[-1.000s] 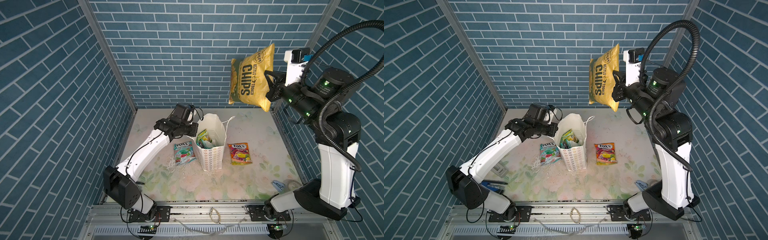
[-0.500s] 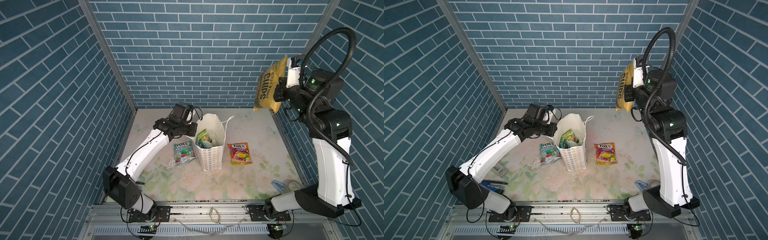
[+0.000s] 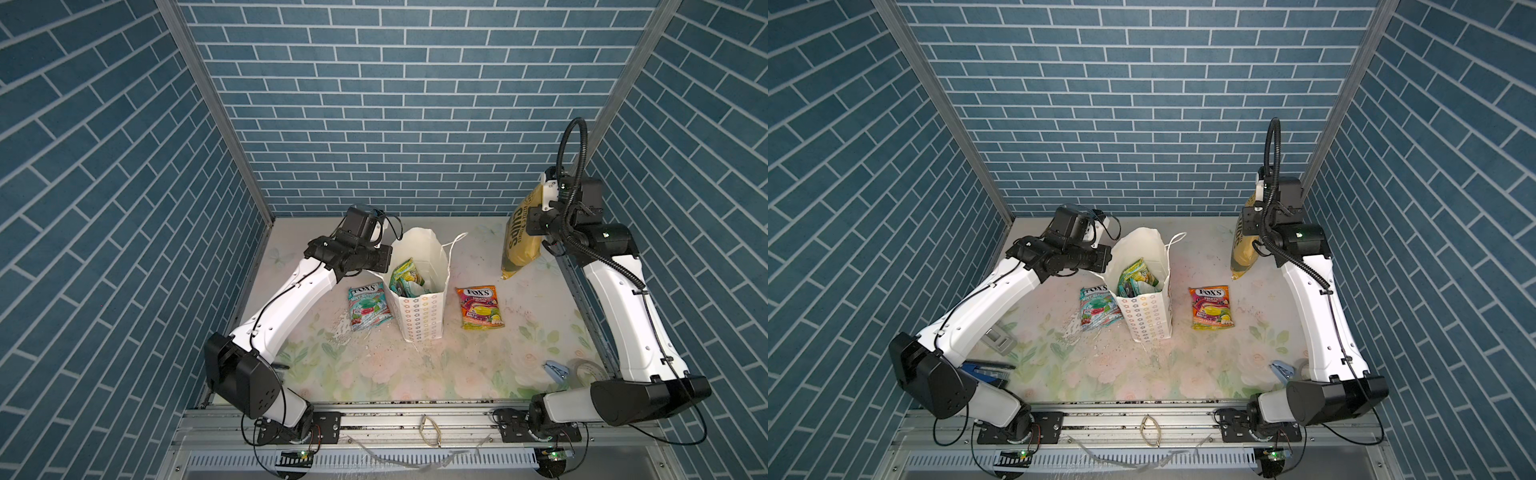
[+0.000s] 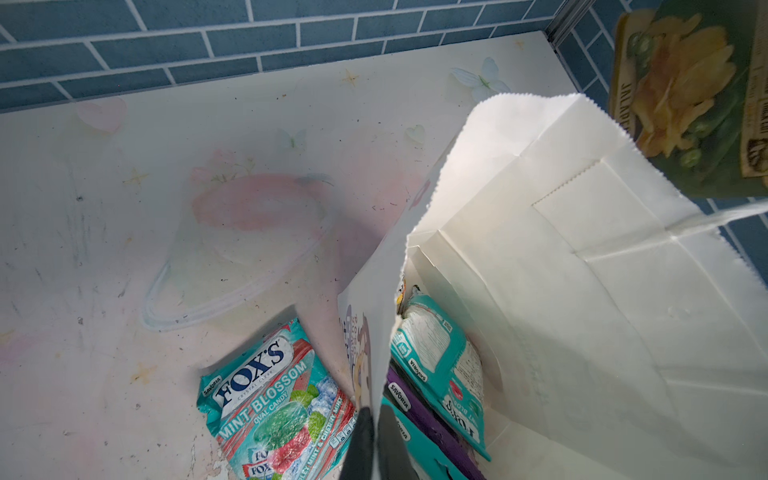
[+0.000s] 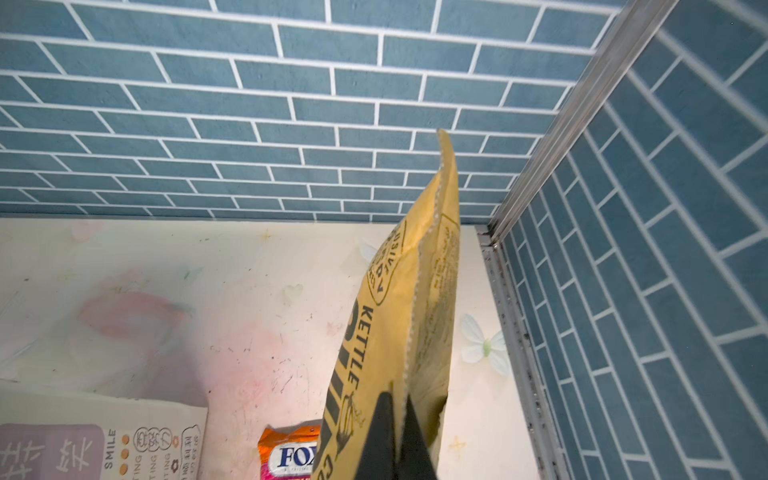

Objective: Take the snacks out of the paper bag
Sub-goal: 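Lower the yellow chips bag onto the table beyond the paper bag and release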

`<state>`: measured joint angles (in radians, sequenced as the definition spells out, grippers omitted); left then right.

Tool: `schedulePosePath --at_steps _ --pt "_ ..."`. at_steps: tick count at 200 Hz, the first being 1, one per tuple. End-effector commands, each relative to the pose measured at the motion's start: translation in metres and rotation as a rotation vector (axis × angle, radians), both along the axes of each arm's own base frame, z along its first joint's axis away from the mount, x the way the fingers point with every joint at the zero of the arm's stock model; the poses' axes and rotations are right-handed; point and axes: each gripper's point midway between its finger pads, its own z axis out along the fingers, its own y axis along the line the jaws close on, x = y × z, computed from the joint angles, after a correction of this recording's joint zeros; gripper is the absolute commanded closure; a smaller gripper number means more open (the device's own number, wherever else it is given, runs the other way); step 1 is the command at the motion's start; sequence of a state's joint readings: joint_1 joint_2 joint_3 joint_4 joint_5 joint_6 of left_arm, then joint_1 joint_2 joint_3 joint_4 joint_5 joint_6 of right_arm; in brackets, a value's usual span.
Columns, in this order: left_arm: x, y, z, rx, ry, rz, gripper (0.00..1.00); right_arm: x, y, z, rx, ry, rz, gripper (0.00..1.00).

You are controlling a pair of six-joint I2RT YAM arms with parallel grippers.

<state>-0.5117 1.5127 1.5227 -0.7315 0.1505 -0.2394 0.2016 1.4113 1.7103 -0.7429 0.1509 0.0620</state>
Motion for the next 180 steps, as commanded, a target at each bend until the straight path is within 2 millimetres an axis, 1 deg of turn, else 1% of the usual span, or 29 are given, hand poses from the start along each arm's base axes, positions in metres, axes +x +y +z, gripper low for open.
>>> schedulePosePath --at_steps 1,17,44,47,70,91,97,99,100,104,109,116,127,143,152,161,180 --pt "0.001 0.006 0.011 -0.003 -0.039 0.007 0.99 0.024 0.026 0.021 0.180 -0.131 0.062 1.00" --pt "0.001 0.006 0.009 -0.003 -0.037 0.004 0.99 0.037 0.037 0.004 0.239 -0.115 0.082 1.00" --pt "0.000 0.007 0.007 0.006 -0.037 0.007 0.99 0.053 0.056 -0.012 0.322 -0.120 0.126 1.00" --pt "0.000 0.007 0.007 0.006 -0.036 0.007 0.99 0.052 0.062 -0.014 0.339 -0.111 0.152 1.00" --pt "0.001 0.008 0.007 0.007 -0.038 0.008 0.99 0.061 0.088 -0.028 0.435 -0.084 0.227 1.00" --pt "0.001 0.008 0.006 0.010 -0.034 0.006 1.00 0.064 0.113 -0.034 0.575 -0.052 0.318 1.00" --pt "0.001 0.008 0.005 0.013 -0.033 0.006 0.99 0.063 0.121 -0.031 0.624 -0.052 0.359 1.00" --pt "0.001 0.008 0.006 0.012 -0.035 0.006 0.99 0.063 0.121 -0.032 0.635 -0.047 0.352 1.00" --pt "0.001 0.008 0.006 0.012 -0.034 0.006 0.99 0.062 0.125 -0.031 0.655 -0.044 0.376 1.00" --pt "0.001 0.008 0.006 0.013 -0.034 0.007 0.99 0.060 0.130 -0.031 0.685 -0.034 0.397 1.00" --pt "0.001 0.009 0.006 0.015 -0.033 0.009 0.99 0.060 0.133 -0.028 0.714 -0.033 0.416 1.00" --pt "0.001 0.009 0.006 0.016 -0.034 0.008 0.99 0.060 0.137 -0.031 0.739 -0.019 0.425 1.00" --pt "0.000 0.009 0.007 0.016 -0.034 0.008 0.99 0.062 0.137 -0.035 0.749 -0.006 0.424 1.00" --pt "0.000 0.010 0.007 0.015 -0.037 0.010 0.99 0.069 0.126 -0.055 0.732 0.023 0.361 1.00" --pt "0.000 0.011 0.007 0.016 -0.038 0.010 0.99 0.073 0.120 -0.067 0.726 0.042 0.327 1.00" --pt "-0.001 0.011 0.007 0.016 -0.038 0.011 0.99 0.077 0.111 -0.085 0.706 0.072 0.282 1.00" --pt "-0.001 0.012 0.008 0.021 -0.036 0.009 0.99 0.081 0.094 -0.117 0.626 0.130 0.200 1.00"
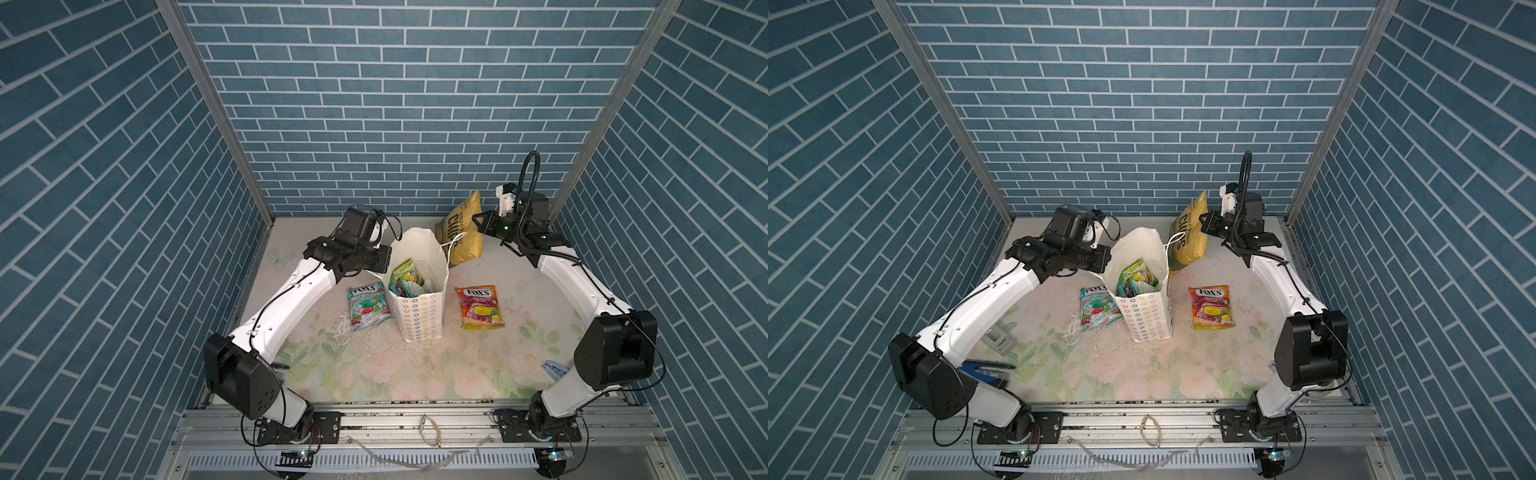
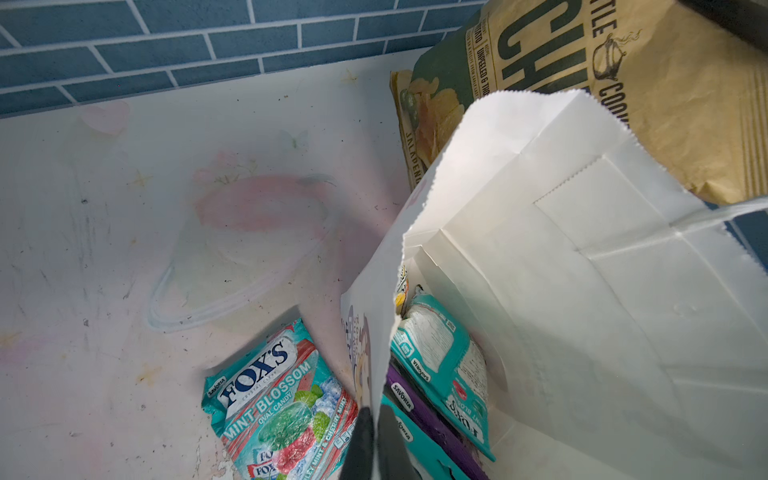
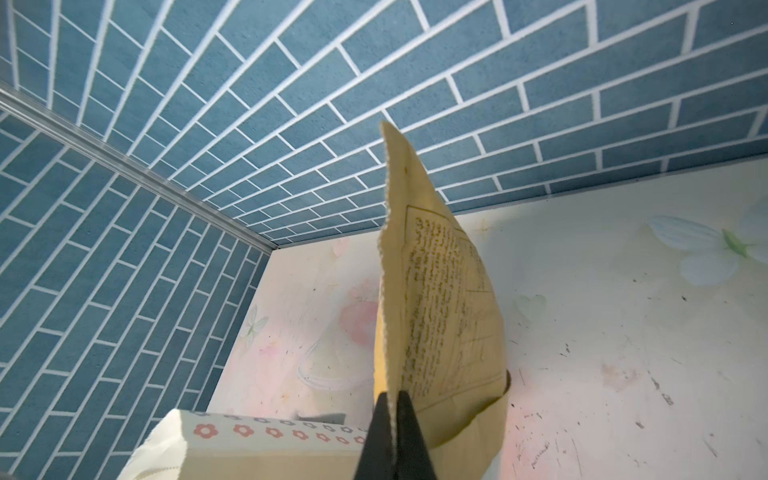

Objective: Take the snacks out of the paper bag
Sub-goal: 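Lower the yellow chips bag onto the table beyond the paper bag and release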

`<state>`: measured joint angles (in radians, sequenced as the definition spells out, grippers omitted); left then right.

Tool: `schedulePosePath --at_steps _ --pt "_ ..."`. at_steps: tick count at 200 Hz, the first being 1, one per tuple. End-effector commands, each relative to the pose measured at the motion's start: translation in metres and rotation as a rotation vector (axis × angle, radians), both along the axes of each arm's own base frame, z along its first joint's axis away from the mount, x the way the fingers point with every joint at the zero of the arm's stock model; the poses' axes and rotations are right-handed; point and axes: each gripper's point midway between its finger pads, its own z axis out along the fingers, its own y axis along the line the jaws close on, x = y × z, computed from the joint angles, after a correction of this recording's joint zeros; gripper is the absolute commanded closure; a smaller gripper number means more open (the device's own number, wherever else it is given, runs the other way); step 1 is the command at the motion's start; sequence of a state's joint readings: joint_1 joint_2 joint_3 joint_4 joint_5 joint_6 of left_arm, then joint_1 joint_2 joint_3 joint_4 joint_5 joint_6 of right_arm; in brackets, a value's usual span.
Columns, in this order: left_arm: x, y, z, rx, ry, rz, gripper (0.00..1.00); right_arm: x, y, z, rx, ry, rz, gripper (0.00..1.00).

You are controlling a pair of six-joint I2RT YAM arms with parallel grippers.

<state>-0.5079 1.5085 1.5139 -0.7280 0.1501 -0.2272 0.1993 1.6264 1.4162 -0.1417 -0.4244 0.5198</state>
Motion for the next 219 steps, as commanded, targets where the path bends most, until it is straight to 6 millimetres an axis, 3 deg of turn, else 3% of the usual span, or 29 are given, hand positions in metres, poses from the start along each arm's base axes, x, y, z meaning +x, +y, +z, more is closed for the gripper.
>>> schedulePosePath --at_steps 1,77,135,180,219 --pt "-0.001 0.011 0.009 0.014 -0.031 0.013 1.00 0.012 -0.019 -0.025 -0.050 0.040 -0.068 1.00" --pt "-0.002 0.012 0.013 0.029 -0.032 0.010 0.99 0.010 -0.100 -0.121 -0.420 0.224 -0.253 1.00" --pt "-0.002 0.011 0.013 0.030 -0.025 0.006 0.99 0.012 -0.157 -0.154 -0.624 0.305 -0.360 1.00" --pt "-0.005 0.013 0.007 0.041 -0.006 0.004 0.99 0.018 -0.168 -0.179 -0.687 0.378 -0.362 1.00" --pt "-0.005 0.013 0.003 0.051 0.009 0.004 0.99 0.011 -0.167 -0.180 -0.666 0.397 -0.369 0.77"
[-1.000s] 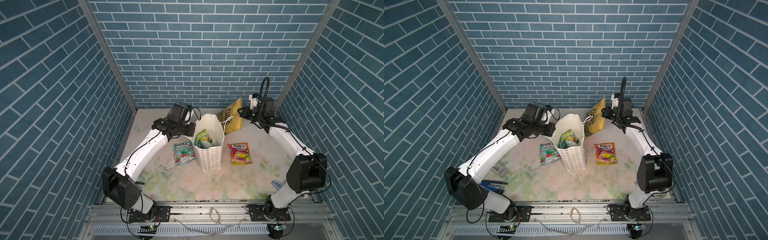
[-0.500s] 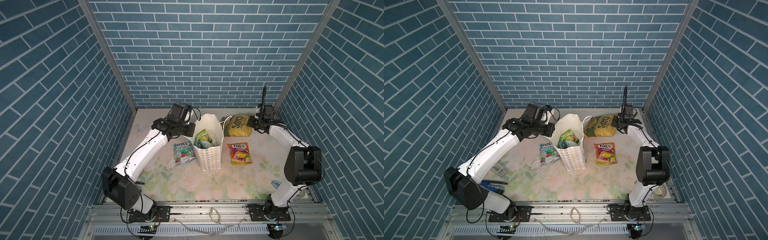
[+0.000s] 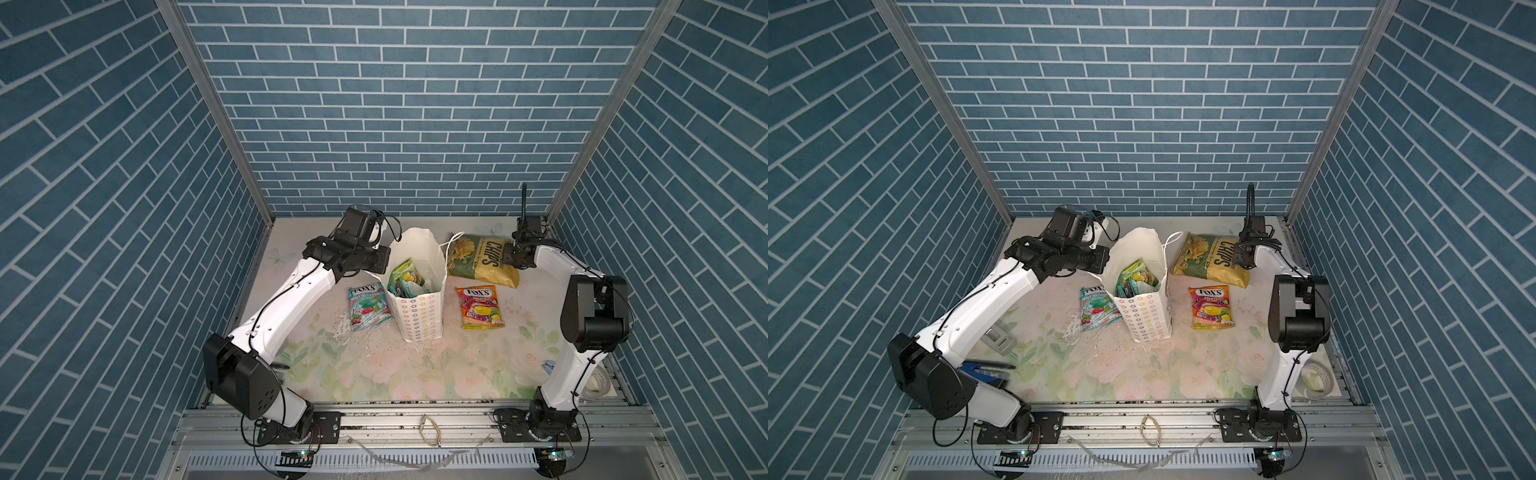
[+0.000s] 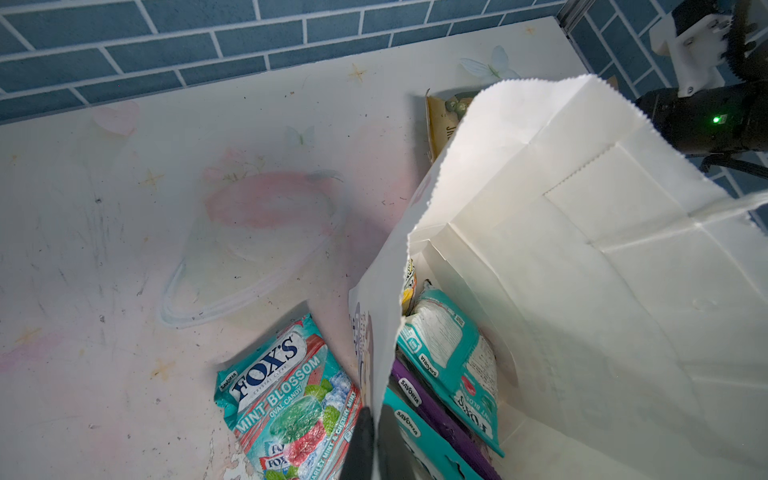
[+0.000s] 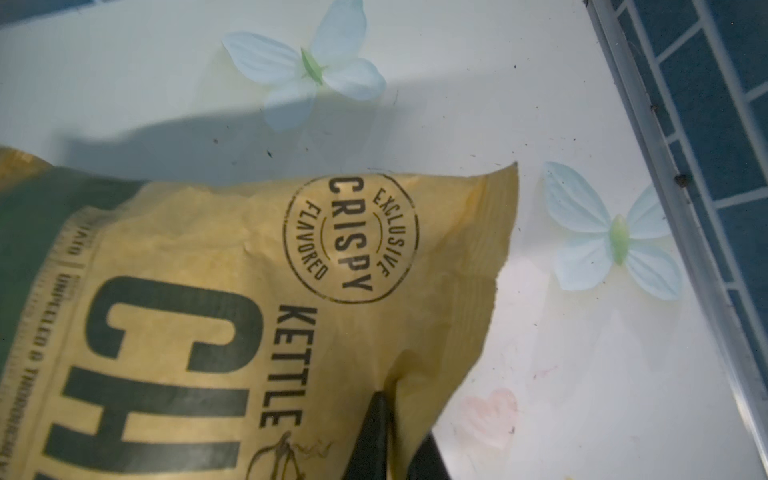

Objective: Take the snacks out of the paper bag

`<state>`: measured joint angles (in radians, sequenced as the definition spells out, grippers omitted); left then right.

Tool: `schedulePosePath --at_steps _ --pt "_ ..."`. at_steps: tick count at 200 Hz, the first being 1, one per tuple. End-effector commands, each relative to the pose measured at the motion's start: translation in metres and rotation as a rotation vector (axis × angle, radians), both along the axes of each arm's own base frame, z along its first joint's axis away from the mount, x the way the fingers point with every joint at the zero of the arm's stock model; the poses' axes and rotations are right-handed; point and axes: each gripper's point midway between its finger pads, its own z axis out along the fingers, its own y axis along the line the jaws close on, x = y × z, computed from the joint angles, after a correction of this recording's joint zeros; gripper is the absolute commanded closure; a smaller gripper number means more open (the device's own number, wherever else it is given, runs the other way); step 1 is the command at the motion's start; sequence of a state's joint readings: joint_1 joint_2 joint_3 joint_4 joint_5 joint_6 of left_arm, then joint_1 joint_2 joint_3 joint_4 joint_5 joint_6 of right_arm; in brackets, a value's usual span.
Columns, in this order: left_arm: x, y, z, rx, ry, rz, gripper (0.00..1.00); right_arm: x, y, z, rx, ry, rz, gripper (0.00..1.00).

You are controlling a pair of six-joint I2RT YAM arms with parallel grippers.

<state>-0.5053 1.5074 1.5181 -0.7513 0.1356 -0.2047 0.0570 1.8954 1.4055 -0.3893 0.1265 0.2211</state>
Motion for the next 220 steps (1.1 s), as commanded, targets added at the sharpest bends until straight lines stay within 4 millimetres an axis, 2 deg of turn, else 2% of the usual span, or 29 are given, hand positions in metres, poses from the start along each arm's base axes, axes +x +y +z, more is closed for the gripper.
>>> schedulePosePath --at_steps 1,19,66,103,124,134,144,159,171,185,220 --pt "-0.003 0.008 0.005 0.020 0.010 0.009 0.99 -0.004 -0.005 0.006 -0.020 0.008 -0.013 0.76" --pt "-0.003 0.007 0.003 0.021 0.020 0.009 0.99 -0.009 -0.002 0.021 0.012 -0.021 -0.013 0.69" --pt "-0.002 0.006 0.005 0.009 0.026 0.014 0.92 -0.033 0.014 0.080 0.118 -0.130 0.013 0.65" --pt "-0.001 0.003 0.006 -0.003 0.023 0.010 0.88 -0.063 0.041 0.100 0.236 -0.125 0.105 0.61" --pt "0.002 0.002 0.004 -0.002 0.023 0.014 0.88 -0.076 0.044 0.111 0.236 -0.139 0.117 0.60" --pt "0.003 0.002 0.002 0.001 0.027 0.016 0.90 -0.082 0.048 0.121 0.238 -0.171 0.128 0.60" --pt "0.005 0.002 -0.001 0.006 0.033 0.017 1.00 -0.089 0.056 0.133 0.261 -0.198 0.157 0.60" --pt "0.008 0.001 -0.003 0.016 0.036 0.014 1.00 -0.099 0.070 0.142 0.308 -0.203 0.202 0.59" --pt "0.011 -0.001 -0.003 0.028 0.034 0.005 1.00 -0.109 0.085 0.139 0.333 -0.165 0.245 0.58" --pt "0.016 -0.002 -0.005 0.046 0.031 -0.003 1.00 -0.121 0.102 0.125 0.344 -0.093 0.286 0.59" --pt "0.033 -0.010 -0.004 0.065 0.030 -0.025 1.00 -0.162 0.161 0.066 0.476 0.127 0.379 0.59"
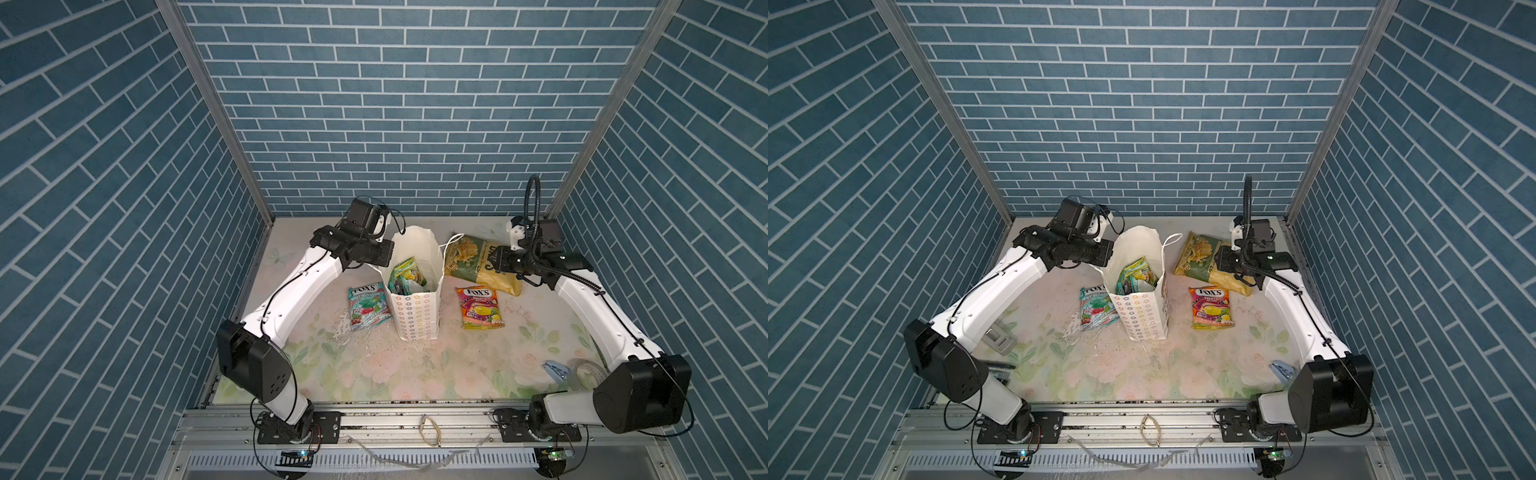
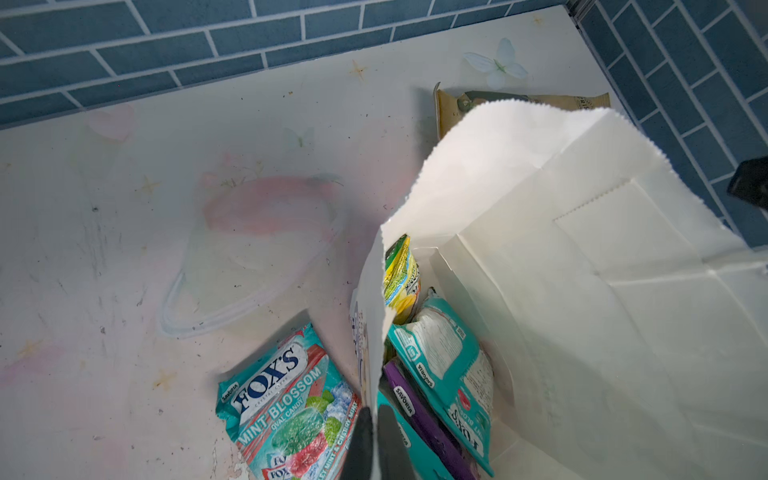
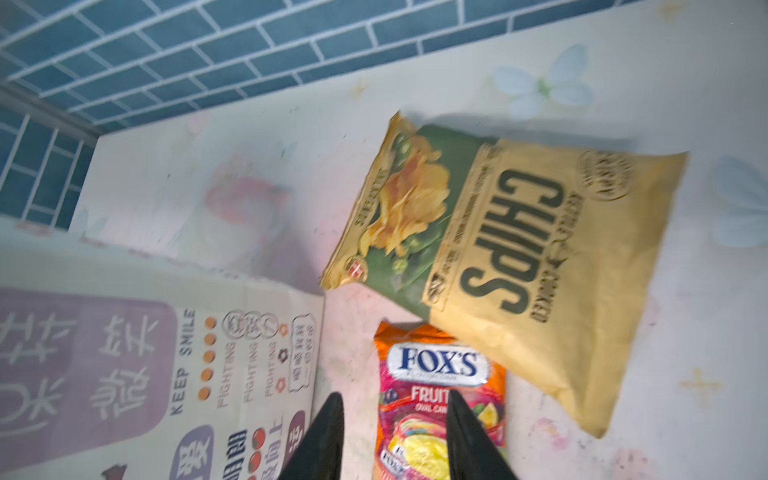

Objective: Take the snacks out of the paper bag

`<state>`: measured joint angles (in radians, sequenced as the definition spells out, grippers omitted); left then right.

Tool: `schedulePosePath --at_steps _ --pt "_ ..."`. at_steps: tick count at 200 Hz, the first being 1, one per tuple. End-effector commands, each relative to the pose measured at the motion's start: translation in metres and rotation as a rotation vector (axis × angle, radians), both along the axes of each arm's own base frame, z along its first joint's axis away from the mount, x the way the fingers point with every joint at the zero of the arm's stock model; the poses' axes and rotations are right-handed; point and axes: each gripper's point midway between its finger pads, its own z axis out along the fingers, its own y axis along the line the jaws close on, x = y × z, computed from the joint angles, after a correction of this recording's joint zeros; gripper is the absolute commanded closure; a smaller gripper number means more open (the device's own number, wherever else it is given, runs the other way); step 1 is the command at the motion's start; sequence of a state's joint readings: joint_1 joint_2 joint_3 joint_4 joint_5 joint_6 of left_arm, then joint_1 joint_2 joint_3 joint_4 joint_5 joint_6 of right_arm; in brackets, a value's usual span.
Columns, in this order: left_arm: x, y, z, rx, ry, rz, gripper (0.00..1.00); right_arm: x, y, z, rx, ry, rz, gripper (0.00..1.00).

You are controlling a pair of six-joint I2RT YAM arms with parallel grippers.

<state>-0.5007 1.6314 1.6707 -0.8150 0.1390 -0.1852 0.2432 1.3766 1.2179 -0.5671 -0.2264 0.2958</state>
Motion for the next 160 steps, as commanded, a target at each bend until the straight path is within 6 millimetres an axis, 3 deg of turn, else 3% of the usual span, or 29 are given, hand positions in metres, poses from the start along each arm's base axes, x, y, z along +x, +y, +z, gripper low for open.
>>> schedulePosePath --at_steps 1,25,58,115,160 --pt "0.011 0.001 -0.006 0.040 0.007 -0.013 1.00 -0.042 0.038 -0.053 0.096 0.240 0.083 0.59" --pt "0.023 -0.006 0.000 0.040 -0.013 -0.028 1.00 -0.066 0.067 -0.089 0.182 0.347 0.106 0.62" --pt "0.039 -0.016 0.010 0.045 -0.032 -0.059 1.00 -0.075 0.090 -0.117 0.249 0.390 0.084 0.65" --pt "0.069 -0.036 0.005 0.056 -0.034 -0.120 1.00 -0.060 0.131 -0.143 0.327 0.422 0.054 0.71" --pt "0.079 -0.049 0.017 0.025 -0.054 -0.154 1.00 -0.049 0.149 -0.164 0.375 0.443 0.019 0.72"
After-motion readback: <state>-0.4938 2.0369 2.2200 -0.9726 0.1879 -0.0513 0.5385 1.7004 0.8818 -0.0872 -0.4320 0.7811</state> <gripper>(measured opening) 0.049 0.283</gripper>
